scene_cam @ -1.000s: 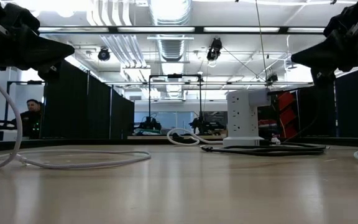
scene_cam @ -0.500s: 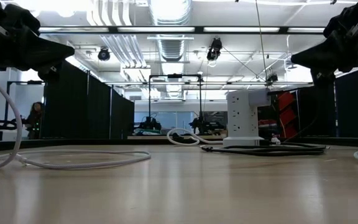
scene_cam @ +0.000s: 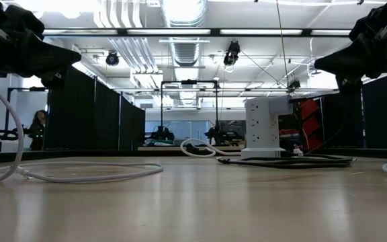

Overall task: Plug in charger cables
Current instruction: Return to Home Position

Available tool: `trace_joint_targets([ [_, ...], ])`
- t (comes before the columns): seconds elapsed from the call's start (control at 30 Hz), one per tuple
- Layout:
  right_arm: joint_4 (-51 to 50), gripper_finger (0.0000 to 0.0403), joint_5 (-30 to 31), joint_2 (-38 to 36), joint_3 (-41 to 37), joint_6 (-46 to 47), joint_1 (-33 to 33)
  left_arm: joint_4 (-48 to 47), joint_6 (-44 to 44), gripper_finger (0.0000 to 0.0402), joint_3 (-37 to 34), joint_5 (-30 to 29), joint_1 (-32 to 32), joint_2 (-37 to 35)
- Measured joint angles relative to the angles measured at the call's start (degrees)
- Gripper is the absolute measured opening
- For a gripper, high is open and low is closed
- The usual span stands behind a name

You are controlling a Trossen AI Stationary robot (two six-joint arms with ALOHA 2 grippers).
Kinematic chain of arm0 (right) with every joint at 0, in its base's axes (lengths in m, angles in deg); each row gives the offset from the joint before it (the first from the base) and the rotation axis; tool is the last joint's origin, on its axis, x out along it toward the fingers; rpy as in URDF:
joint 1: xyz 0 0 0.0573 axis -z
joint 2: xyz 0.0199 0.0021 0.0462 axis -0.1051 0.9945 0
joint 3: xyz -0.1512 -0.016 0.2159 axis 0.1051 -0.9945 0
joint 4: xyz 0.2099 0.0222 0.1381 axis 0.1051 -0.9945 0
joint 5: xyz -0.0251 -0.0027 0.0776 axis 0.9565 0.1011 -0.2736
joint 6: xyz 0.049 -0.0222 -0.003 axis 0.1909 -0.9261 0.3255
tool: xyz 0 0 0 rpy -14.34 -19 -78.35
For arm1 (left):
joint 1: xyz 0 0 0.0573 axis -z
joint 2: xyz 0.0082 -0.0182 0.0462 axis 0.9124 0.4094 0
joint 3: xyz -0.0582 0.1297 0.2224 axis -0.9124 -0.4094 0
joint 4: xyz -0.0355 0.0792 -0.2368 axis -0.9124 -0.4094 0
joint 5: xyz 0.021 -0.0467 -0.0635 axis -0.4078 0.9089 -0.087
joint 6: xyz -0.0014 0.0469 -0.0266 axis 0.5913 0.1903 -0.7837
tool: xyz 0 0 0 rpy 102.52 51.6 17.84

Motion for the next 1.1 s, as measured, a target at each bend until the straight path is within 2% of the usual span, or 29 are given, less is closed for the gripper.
trace_joint_targets([
  [1.1, -0.1, 0.0, 0.0, 0.1, 0.1, 0.0, 0.0, 0.0, 0.0, 0.0004, 0.0, 0.0, 0.0, 1.3],
])
